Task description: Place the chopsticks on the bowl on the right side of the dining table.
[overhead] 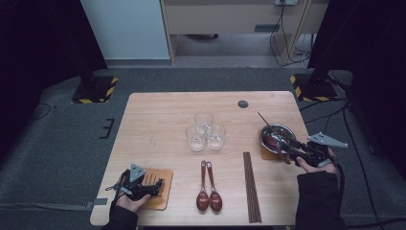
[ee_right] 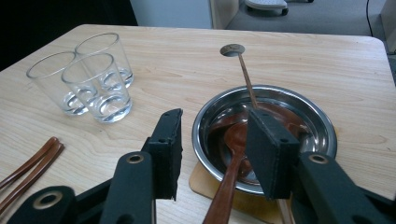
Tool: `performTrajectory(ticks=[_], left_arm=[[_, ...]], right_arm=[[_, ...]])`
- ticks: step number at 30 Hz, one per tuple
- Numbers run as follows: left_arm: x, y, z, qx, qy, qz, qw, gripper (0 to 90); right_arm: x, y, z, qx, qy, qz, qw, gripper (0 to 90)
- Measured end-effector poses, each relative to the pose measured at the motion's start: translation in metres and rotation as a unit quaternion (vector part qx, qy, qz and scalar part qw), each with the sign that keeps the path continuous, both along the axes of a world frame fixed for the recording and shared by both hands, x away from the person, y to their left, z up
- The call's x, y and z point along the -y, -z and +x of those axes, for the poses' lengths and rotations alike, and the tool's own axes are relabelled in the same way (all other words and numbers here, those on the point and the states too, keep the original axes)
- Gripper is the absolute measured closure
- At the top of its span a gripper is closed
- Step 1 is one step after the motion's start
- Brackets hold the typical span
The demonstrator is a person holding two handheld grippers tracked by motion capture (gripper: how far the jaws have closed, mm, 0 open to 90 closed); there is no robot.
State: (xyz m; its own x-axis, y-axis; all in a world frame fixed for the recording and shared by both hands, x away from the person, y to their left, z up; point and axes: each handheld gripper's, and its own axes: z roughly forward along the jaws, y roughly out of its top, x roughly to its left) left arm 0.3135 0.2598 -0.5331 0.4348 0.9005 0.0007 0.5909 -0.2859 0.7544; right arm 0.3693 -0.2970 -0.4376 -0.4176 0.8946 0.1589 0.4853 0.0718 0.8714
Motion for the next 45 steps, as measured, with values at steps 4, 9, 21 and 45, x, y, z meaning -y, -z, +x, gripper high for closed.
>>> performTrajectory(ticks=[4,9,21,45], left_arm=[[0.000,0.000,0.000,0.000,0.000,0.000,1.0000,7.2],[0.000,0.000,0.000,0.000,0.000,0.000,1.0000,7.2],[0.000,0.000,0.000,0.000,0.000,0.000,1.0000,7.2],[0.000,0.000,0.000,0.000,0.000,0.000,1.0000,7.2]], right_arm=[[-0.007,0.001,-0.003,-0.003,-0.003,-0.002,1.0000,56.9],[-0.016,0.004,-0.006,-0.009,-0.010,-0.009,0.9999,57.4],[-0.034,0.011,-0.013,-0.018,-0.019,-0.015,0.9996,57.4],[-0.056,0.037,-0.023,-0.047,-0.041,-0.033,0.9975,56.3]])
